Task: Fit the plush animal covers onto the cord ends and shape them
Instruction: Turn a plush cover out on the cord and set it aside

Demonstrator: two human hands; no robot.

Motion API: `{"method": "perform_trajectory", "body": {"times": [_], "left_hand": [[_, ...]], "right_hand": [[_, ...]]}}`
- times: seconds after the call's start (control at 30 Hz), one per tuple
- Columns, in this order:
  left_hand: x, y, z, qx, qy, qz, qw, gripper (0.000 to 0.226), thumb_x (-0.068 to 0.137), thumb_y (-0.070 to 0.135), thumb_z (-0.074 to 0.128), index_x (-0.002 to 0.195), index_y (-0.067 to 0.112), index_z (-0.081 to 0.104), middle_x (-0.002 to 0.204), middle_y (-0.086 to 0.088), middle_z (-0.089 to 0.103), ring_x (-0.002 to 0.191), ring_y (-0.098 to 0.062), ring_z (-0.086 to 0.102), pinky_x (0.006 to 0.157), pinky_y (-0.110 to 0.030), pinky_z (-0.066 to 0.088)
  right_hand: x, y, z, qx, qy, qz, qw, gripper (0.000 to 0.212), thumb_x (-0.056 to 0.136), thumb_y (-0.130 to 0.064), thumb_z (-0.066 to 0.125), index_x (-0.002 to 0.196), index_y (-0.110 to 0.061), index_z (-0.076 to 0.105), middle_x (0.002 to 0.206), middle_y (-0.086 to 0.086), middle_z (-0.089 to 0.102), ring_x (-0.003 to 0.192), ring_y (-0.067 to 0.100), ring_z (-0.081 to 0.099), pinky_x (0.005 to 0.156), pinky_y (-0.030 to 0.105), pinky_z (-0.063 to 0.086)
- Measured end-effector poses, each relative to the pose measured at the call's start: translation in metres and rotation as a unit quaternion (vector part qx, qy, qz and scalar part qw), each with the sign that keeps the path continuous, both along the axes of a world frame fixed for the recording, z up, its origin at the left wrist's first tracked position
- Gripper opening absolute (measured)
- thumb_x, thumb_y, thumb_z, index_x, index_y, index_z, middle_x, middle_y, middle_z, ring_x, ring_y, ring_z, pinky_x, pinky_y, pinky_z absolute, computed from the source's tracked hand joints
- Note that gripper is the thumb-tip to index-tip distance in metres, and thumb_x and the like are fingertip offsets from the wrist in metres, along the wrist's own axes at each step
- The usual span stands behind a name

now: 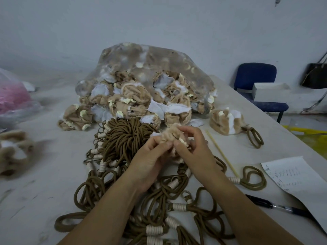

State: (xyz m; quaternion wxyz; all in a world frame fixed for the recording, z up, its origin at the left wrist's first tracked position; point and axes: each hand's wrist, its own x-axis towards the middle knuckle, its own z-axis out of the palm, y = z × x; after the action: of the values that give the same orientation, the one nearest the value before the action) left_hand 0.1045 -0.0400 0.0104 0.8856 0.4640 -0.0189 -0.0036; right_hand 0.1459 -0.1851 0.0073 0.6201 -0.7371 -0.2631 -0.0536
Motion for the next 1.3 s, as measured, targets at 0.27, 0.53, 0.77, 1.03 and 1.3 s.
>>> {"method": "perform_trajectory", "body": {"times": [0.27,0.53,0.77,1.03,1.3], "left_hand": [[-0.001,0.001,0.001,0.077,-0.038,0.061,0.994,0.016,0.072,0.013,0.069,0.081,0.013,0.056,0.070,-0.004,0.058,0.065,-0.012,0.057,0.060,-0.022,0.049],[0.001,0.009,0.006,0.000,-0.037,-0.033,0.999,0.014,0.082,0.008,0.067,0.078,0.015,0.056,0.076,-0.008,0.064,0.073,-0.017,0.061,0.066,-0.027,0.055],[-0.002,-0.001,0.001,0.218,0.022,0.124,0.968,0.034,0.085,0.018,0.074,0.109,0.030,0.053,0.106,-0.003,0.065,0.081,-0.007,0.068,0.068,-0.020,0.053],[-0.002,-0.002,0.003,0.683,-0.272,0.319,0.598,0.023,0.078,0.011,0.071,0.100,0.009,0.066,0.095,-0.003,0.052,0.084,-0.021,0.052,0.058,-0.037,0.049],[-0.006,0.001,0.000,0.339,-0.043,0.248,0.906,0.008,0.091,0.030,0.064,0.089,0.037,0.068,0.092,0.008,0.069,0.086,-0.003,0.065,0.075,-0.022,0.053]], "right_hand": [[0.006,0.001,-0.006,-0.089,-0.066,-0.100,0.989,0.009,0.088,-0.019,0.059,0.096,-0.019,0.054,0.097,-0.009,0.043,0.084,0.007,0.048,0.070,0.030,0.046],[0.001,0.002,0.000,-0.051,-0.099,-0.095,0.989,0.019,0.085,-0.007,0.061,0.082,-0.021,0.048,0.092,-0.008,0.043,0.082,0.005,0.044,0.070,0.013,0.039],[-0.005,0.006,0.004,-0.049,-0.160,-0.095,0.981,0.020,0.072,-0.007,0.063,0.077,-0.011,0.044,0.089,-0.003,0.042,0.079,0.006,0.042,0.064,0.018,0.036],[-0.005,0.006,0.013,-0.145,-0.310,-0.132,0.930,0.016,0.078,0.000,0.070,0.084,0.001,0.055,0.096,0.011,0.049,0.085,0.015,0.045,0.069,0.021,0.042],[-0.008,0.010,0.006,-0.226,-0.231,-0.159,0.933,0.055,0.090,-0.040,0.046,0.141,-0.020,0.041,0.146,0.002,0.036,0.134,0.017,0.033,0.107,0.028,0.027]]}}
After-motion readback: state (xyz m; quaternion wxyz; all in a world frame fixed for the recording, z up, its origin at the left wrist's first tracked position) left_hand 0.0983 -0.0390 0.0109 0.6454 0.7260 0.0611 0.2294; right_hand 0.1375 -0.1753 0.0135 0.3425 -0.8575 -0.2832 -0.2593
